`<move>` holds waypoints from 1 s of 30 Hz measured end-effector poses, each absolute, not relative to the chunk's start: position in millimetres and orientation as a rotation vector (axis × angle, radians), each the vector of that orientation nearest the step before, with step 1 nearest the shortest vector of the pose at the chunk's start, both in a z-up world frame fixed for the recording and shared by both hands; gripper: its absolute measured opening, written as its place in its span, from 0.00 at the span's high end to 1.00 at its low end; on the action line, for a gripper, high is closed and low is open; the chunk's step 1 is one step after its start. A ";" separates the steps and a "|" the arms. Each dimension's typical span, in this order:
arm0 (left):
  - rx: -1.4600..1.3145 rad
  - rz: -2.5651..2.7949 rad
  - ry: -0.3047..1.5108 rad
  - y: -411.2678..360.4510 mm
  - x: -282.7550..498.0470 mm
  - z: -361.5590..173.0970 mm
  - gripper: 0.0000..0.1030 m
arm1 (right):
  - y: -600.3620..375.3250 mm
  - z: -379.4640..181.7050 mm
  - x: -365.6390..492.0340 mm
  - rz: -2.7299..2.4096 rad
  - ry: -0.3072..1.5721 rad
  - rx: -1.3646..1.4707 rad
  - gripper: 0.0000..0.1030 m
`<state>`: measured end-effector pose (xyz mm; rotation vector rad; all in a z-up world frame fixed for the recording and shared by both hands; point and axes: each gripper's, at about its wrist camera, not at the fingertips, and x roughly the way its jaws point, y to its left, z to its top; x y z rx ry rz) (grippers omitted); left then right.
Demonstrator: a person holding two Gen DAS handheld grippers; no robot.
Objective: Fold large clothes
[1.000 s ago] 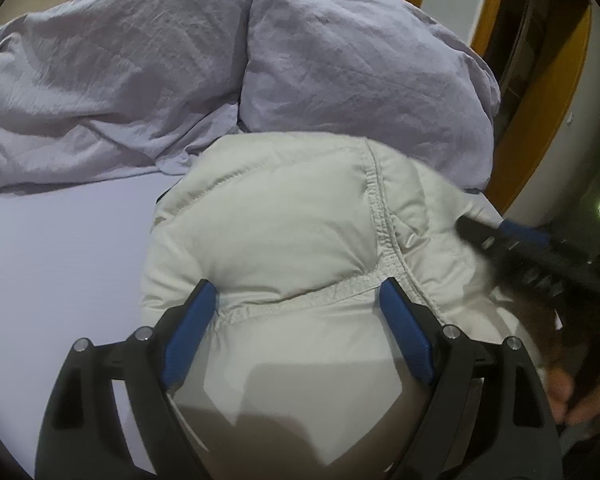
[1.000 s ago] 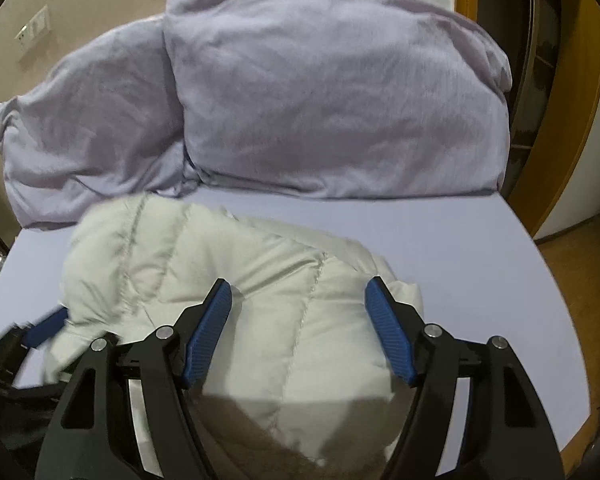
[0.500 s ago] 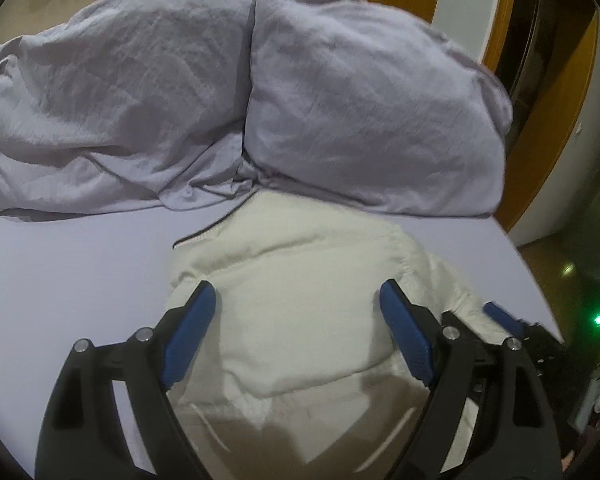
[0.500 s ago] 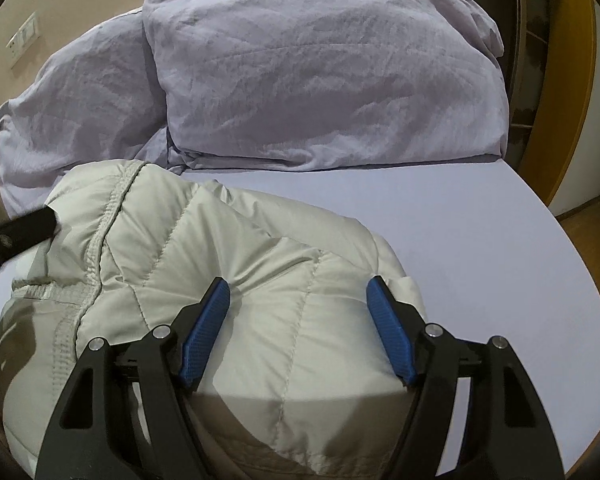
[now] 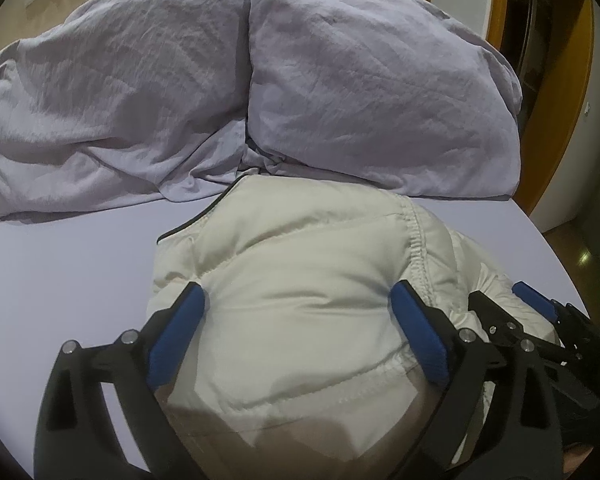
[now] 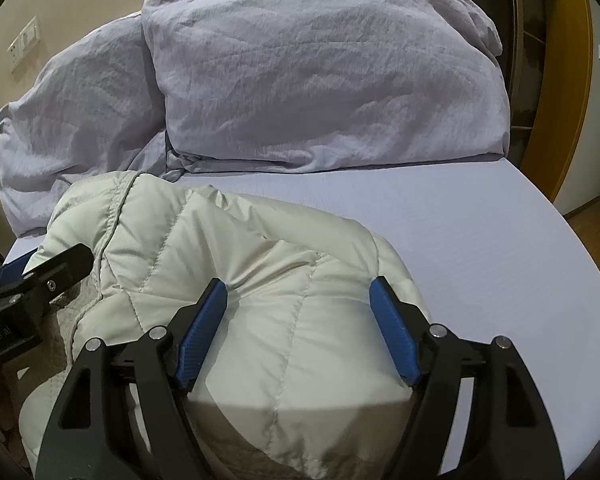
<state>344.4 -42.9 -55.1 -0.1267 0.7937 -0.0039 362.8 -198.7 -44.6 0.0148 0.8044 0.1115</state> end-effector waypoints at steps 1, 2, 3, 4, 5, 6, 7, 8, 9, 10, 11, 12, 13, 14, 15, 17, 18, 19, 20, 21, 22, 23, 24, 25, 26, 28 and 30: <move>-0.128 -0.003 0.792 -43.3 344.4 -55.9 0.08 | -198.6 -44.8 363.0 0.111 0.804 0.015 0.27; -0.129 -0.002 0.791 -43.3 344.5 -56.9 0.08 | -198.4 -45.1 363.5 0.111 0.804 0.015 0.27; -0.130 -0.001 0.790 -43.4 344.9 -58.0 0.07 | -198.3 -45.3 364.0 0.110 0.804 0.016 0.26; -0.129 0.000 0.789 -43.4 345.4 -59.4 0.07 | -198.5 -44.9 364.0 0.111 0.804 0.016 0.26; -0.130 0.001 0.789 -43.7 345.8 -60.1 0.07 | -198.5 -45.2 364.4 0.110 0.803 0.016 0.26; -0.130 0.001 0.788 -43.7 346.2 -61.0 0.06 | -198.4 -45.4 364.7 0.109 0.802 0.017 0.26; -0.132 0.000 0.787 -43.5 346.7 -62.2 0.06 | -198.2 -45.5 365.0 0.107 0.801 0.017 0.26; -0.134 0.000 0.787 -43.4 347.0 -63.3 0.06 | -198.1 -45.6 365.2 0.106 0.800 0.016 0.26; -0.136 -0.001 0.786 -43.4 347.3 -64.2 0.06 | -197.8 -45.5 365.4 0.105 0.799 0.016 0.26; -0.137 0.000 0.786 -43.6 347.9 -64.8 0.06 | -197.6 -45.7 365.7 0.104 0.799 0.015 0.26; -0.138 -0.001 0.786 -43.7 348.1 -65.1 0.05 | -197.6 -46.0 365.8 0.103 0.797 0.015 0.26; -0.138 0.000 0.785 -43.9 348.2 -65.4 0.05 | -197.9 -46.0 366.0 0.104 0.797 0.014 0.26; -0.139 -0.001 0.785 -43.8 348.2 -66.0 0.05 | -197.6 -46.0 366.1 0.103 0.796 0.015 0.25; -0.141 -0.002 0.784 -43.5 348.0 -66.1 0.05 | -197.5 -46.0 366.2 0.103 0.795 0.015 0.25; -0.142 -0.003 0.784 -43.3 348.1 -66.5 0.05 | -197.3 -45.9 366.2 0.102 0.794 0.015 0.25; -0.142 -0.001 0.782 -43.6 347.9 -66.5 0.05 | -196.8 -45.8 366.1 0.101 0.792 0.015 0.25; -0.142 -0.001 0.783 -43.6 348.0 -66.4 0.05 | -196.8 -46.0 365.7 0.100 0.791 0.015 0.25; -0.142 -0.001 0.782 -43.6 348.0 -66.8 0.05 | -196.8 -45.9 365.7 0.099 0.789 0.015 0.25; -0.141 -0.001 0.782 -43.5 348.0 -67.0 0.05 | -196.9 -46.0 365.4 0.099 0.788 0.015 0.24; -0.141 -0.001 0.781 -43.6 348.0 -67.5 0.05 | -197.0 -46.1 365.3 0.099 0.787 0.014 0.24; -0.141 0.000 0.781 -43.5 348.1 -67.6 0.05 | -197.2 -46.3 365.4 0.099 0.787 0.014 0.24; -0.141 -0.001 0.781 -43.4 348.1 -67.6 0.05 | -197.2 -46.2 365.3 0.099 0.786 0.014 0.24; -0.141 -0.001 0.782 -43.3 348.0 -67.4 0.05 | -197.4 -46.2 365.7 0.100 0.790 0.013 0.24; -0.140 0.000 0.782 -43.3 348.2 -67.7 0.05 | -197.4 -46.4 365.9 0.100 0.794 0.012 0.24; -0.139 0.002 0.784 -43.2 348.5 -68.0 0.05 | -196.7 -45.7 367.6 0.098 0.806 0.006 0.24; -0.139 0.005 0.787 -42.3 349.1 -69.0 0.04 | -194.6 -40.9 371.7 0.088 0.830 -0.017 0.23; -0.142 0.005 0.790 -41.2 349.2 -69.9 0.04 | -194.0 -34.7 374.5 0.079 0.841 -0.021 0.23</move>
